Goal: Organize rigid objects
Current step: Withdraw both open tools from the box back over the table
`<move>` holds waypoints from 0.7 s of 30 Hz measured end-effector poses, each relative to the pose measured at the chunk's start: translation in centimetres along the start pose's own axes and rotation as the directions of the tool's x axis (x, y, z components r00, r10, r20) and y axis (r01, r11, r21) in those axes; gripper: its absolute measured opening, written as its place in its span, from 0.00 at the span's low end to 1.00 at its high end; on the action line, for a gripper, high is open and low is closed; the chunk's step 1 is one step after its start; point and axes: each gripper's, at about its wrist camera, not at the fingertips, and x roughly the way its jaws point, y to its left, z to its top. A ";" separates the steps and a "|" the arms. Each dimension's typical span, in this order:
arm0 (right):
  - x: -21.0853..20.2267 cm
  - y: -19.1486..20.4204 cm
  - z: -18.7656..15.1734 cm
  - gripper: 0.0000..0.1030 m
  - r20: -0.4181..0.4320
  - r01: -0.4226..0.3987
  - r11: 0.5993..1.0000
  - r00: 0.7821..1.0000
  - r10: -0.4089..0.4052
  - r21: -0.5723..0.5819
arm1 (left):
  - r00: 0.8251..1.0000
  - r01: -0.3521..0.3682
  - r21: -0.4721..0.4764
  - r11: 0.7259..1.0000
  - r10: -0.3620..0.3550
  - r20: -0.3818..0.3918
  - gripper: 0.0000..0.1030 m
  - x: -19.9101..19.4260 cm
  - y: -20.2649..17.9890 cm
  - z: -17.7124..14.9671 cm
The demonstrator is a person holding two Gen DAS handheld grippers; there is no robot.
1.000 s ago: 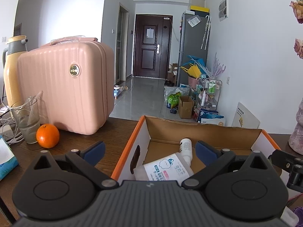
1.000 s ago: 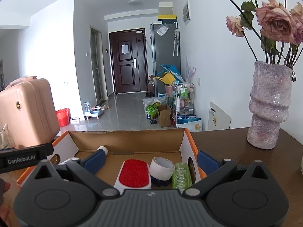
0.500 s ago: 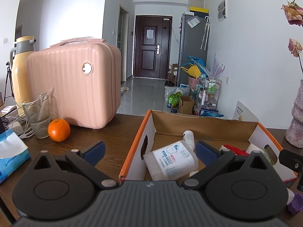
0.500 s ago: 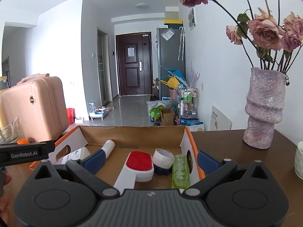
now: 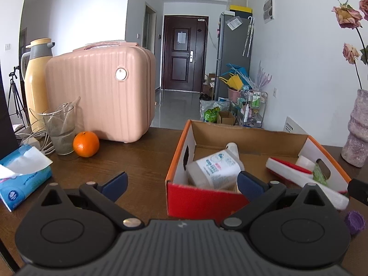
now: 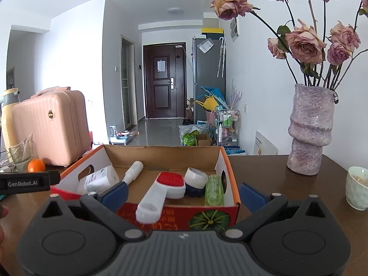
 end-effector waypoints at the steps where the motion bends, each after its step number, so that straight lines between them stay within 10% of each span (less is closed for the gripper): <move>1: -0.3 0.1 -0.2 1.00 -0.002 -0.001 1.000 1.000 0.001 -0.002 | 1.000 0.001 0.003 1.000 -0.001 -0.002 1.00 -0.2 0.1 -0.1; 21: -4.7 1.0 -3.8 1.00 -0.057 -0.012 1.000 0.998 0.011 -0.013 | 0.998 0.031 0.063 0.998 -0.028 -0.054 1.00 -4.6 1.4 -3.4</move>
